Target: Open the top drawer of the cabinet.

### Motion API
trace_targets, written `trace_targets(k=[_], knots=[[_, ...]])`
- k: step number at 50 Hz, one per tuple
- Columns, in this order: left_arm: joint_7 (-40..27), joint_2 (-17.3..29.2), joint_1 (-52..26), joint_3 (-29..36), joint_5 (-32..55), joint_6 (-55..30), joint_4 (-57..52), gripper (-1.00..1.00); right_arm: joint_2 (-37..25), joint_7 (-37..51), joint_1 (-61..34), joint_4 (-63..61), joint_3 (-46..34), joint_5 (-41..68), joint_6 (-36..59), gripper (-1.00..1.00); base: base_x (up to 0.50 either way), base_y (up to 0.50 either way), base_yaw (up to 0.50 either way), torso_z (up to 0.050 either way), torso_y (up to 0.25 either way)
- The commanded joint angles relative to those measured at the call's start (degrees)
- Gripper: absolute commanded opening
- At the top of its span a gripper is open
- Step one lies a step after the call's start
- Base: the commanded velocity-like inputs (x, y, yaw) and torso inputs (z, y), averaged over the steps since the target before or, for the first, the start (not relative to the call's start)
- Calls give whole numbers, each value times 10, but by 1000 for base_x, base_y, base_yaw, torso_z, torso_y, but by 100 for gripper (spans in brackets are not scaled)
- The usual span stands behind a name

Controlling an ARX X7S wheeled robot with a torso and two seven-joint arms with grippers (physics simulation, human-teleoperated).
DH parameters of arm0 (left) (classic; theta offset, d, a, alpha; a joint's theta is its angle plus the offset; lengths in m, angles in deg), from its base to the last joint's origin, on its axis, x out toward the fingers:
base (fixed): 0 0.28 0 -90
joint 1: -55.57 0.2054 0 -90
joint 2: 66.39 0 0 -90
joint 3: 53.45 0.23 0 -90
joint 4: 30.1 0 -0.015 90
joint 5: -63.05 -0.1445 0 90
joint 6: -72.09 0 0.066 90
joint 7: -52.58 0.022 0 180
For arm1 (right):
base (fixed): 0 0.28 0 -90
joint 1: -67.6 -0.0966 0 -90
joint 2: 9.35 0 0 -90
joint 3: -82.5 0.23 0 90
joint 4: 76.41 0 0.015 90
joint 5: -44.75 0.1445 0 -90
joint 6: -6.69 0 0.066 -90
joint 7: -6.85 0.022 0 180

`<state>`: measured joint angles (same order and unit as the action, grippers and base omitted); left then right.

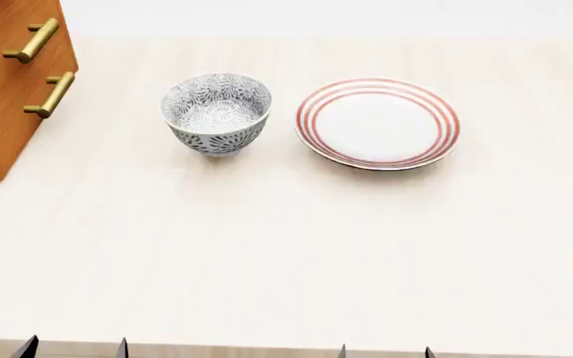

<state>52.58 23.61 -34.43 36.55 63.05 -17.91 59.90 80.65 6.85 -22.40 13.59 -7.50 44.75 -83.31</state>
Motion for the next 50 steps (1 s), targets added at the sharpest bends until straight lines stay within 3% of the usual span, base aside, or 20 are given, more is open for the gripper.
trace_targets(k=[1,18,19,50], knots=[[-11,8,-1,10,12,-9,-4,100,-9,11,-1,-1,-11,9,3,100,0,0,0,0,0],[-37,32,-4,37,39,-20,-3,100,-32,37,-2,-3,-40,32,5,100,0,0,0,0,0],[-5,5,-4,6,12,-21,0,100,-5,6,-1,-3,-8,5,7,100,0,0,0,0,0],[-54,42,-11,50,46,-33,6,100,-43,51,-4,-4,-52,43,7,100,0,0,0,1,0]])
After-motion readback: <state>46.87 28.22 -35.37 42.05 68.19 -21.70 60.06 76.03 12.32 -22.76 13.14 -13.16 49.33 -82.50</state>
